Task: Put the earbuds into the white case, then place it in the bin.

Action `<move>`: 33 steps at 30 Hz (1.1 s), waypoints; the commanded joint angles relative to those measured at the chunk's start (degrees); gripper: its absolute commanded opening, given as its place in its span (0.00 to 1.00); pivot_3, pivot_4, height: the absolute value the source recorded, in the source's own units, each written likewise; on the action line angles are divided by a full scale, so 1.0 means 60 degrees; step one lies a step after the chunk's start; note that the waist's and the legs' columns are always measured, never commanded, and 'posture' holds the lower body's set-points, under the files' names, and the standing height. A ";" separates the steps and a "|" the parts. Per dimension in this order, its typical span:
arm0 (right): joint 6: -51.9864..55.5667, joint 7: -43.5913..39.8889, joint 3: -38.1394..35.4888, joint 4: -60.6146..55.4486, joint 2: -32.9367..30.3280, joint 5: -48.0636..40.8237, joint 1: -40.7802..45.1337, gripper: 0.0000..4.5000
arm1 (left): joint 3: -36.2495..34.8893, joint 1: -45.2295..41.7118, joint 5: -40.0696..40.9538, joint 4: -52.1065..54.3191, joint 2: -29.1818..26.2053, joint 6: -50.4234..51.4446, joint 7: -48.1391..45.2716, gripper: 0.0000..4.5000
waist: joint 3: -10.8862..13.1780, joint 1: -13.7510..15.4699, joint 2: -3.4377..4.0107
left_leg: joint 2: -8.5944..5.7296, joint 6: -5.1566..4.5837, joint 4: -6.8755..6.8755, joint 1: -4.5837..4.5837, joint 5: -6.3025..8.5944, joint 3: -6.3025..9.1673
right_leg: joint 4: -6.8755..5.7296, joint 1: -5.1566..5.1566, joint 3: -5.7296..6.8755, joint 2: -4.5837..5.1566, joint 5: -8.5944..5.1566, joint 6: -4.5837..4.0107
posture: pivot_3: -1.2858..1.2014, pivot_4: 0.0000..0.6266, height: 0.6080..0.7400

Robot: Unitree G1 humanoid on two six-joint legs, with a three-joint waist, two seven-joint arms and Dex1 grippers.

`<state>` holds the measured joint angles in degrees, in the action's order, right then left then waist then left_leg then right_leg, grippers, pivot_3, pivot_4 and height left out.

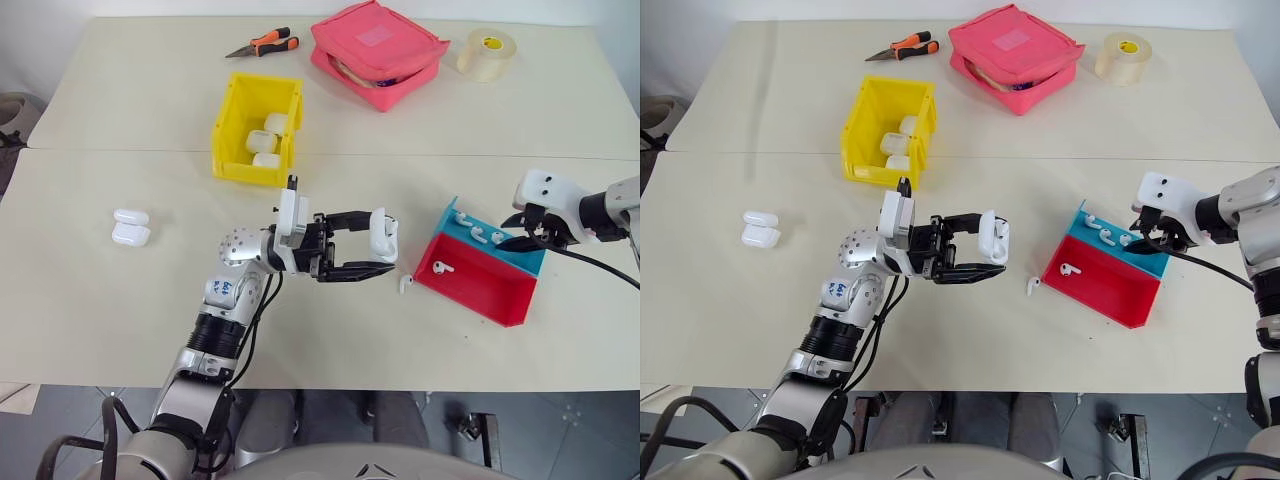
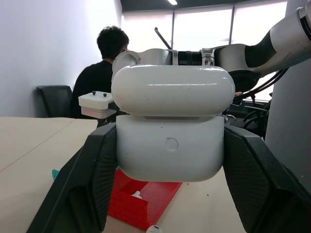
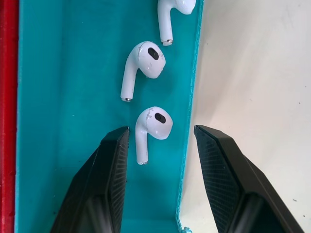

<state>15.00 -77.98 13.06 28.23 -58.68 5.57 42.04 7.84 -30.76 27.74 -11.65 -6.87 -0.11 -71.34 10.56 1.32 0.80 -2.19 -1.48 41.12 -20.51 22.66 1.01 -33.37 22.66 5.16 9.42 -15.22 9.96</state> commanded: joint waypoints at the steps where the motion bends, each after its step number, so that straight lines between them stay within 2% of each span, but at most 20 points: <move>1: -0.0016 0.0084 -0.0114 -0.0073 -0.0001 0.0051 -0.0140 0.49 | -0.0025 0.0075 0.0170 0.0453 0.0006 -0.0053 -0.0045 0.62 | 0.0000 -0.0001 0.0000 | 0.0000 0.0000 0.0000 0.0000 0.0000 0.0000 | 0.0000 0.0000 0.0000 0.0000 0.0000 0.0000 | 0.52 0.24 1.00; 4: 0.0091 0.0024 -0.0163 -0.0212 0.0033 -0.0056 -0.0206 0.49 | -0.0018 0.0070 0.0176 0.0449 0.0004 -0.0039 -0.0065 0.62 | 0.0000 -0.0002 0.0000 | 0.0000 0.0000 0.0000 0.0000 0.0000 0.0000 | 0.0000 0.0000 0.0000 0.0000 0.0000 0.0000 | 0.52 0.24 1.00; 7: 0.0171 -0.0013 -0.0207 -0.0351 0.0042 -0.0128 -0.0282 0.36 | -0.0015 0.0067 0.0181 0.0447 0.0006 -0.0034 -0.0073 0.62 | 0.0000 -0.0016 0.0000 | 0.0001 0.0000 -0.0001 0.0000 0.0000 0.0000 | 0.0000 0.0000 0.0001 0.0000 0.0000 0.0000 | 0.52 0.24 1.00; 9: 0.0310 -0.0066 -0.0233 -0.0483 0.0026 -0.0210 -0.0354 0.21 | -0.0013 0.0069 0.0186 0.0449 0.0005 -0.0027 -0.0083 0.62 | 0.0000 -0.0018 0.0000 | 0.0001 0.0000 0.0001 0.0001 0.0000 0.0000 | 0.0000 0.0000 -0.0001 0.0000 0.0000 0.0000 | 0.52 0.24 1.00; 22: 0.0526 -0.0053 -0.0457 -0.0915 -0.0051 -0.0450 -0.0580 0.21 | 0.0021 0.0125 0.0158 0.0473 0.0050 -0.0048 -0.0116 0.62 | 0.0000 -0.0004 0.0000 | 0.0001 0.0000 0.0003 0.0001 0.0000 0.0001 | -0.0004 -0.0001 0.0000 0.0000 0.0000 0.0000 | 0.52 0.24 1.00; 29: 0.1757 -0.0033 -0.2627 -0.2751 -0.0411 -0.2412 -0.1533 0.21 | -0.0016 0.0158 0.0213 0.0561 -0.0031 0.0025 -0.0169 0.62 | 0.0006 0.0030 0.0009 | 0.0002 0.0000 0.0001 -0.0001 0.0000 0.0005 | -0.0003 0.0003 -0.0001 0.0000 0.0000 0.0000 | 0.52 0.24 1.00; 33: 0.2838 0.0332 -0.4234 -0.4084 -0.0156 -0.3891 -0.2260 0.21 | -0.0022 0.0074 0.0275 0.0498 -0.0050 0.0100 -0.0296 0.62 | 0.0005 0.0030 0.0010 | 0.0002 0.0000 0.0002 -0.0003 0.0000 0.0008 | -0.0004 0.0002 0.0001 0.0001 0.0000 0.0000 | 0.52 0.24 1.00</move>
<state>29.19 -77.03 -7.90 7.48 -59.47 -13.68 28.78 7.86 -29.86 27.96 -10.48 -7.42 0.62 -72.71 10.59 1.50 0.86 -2.17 -1.48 41.13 -20.52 22.67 1.08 -33.40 22.67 5.15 9.42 -15.21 9.96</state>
